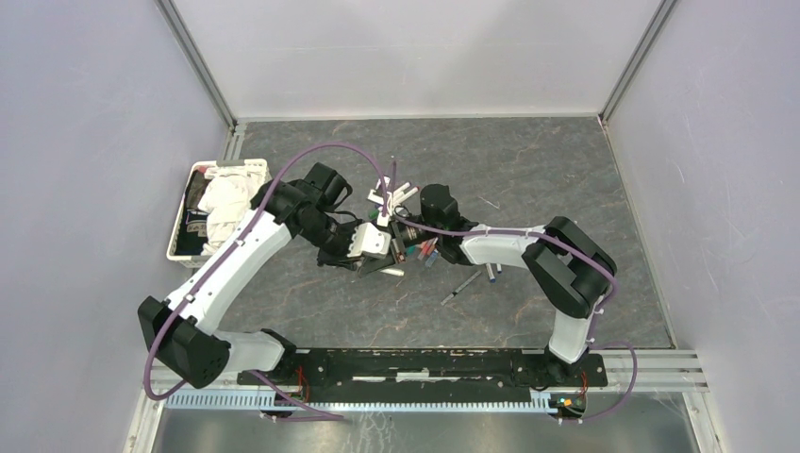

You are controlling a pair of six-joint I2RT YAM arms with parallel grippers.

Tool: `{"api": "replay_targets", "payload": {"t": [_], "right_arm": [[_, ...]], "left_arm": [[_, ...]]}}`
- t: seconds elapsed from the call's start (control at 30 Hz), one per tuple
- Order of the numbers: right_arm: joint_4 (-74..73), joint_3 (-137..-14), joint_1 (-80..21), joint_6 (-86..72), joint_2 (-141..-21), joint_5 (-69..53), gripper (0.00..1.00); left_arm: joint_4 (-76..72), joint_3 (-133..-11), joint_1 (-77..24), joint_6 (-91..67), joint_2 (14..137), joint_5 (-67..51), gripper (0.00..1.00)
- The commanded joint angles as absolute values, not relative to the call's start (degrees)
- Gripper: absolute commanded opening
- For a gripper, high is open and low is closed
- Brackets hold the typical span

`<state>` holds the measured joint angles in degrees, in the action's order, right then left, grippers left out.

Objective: Open the pen caps
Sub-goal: Open the pen cap from the pen.

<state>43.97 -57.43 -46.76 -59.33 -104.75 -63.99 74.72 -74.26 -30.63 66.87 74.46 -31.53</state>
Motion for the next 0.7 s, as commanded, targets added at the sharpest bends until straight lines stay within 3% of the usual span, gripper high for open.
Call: {"api": "replay_targets", "payload": {"t": [0.0,0.07,0.13,0.17,0.27,0.47,0.67], "right_arm": [[45.13,-57.82,-47.04,-57.59,-104.01,-65.24,0.31],[42.10,-58.01,-47.09,-55.15,-103.73,-65.34,0.24],[36.74,-58.88,-46.78,-51.21,-103.47,-65.01,0.04],[33.52,-59.21,-46.34,-49.26,-103.18,-64.70,0.00],[26.37,-59.10,-45.00,-43.88,-102.13,-63.82,0.00],[-4.38,-62.75,-43.20,-20.22,-101.27,-58.00,0.00],[-10.10,-58.58,-40.49,-15.35,-99.21,-55.94,0.00]], "left_arm": [[72.18,-73.56,-30.76,65.89,73.49,-29.89,0.02],[72.00,-73.24,-30.76,66.03,73.52,-29.45,0.02],[71.87,-72.98,-30.76,66.30,73.52,-28.84,0.02],[71.89,-72.95,-30.76,66.34,73.48,-28.49,0.02],[71.64,-72.80,-30.76,67.22,73.36,-26.34,0.02],[70.41,-72.27,-30.76,71.76,74.01,-15.66,0.02],[68.77,-71.37,-27.74,77.58,75.69,-5.08,0.02]]}}
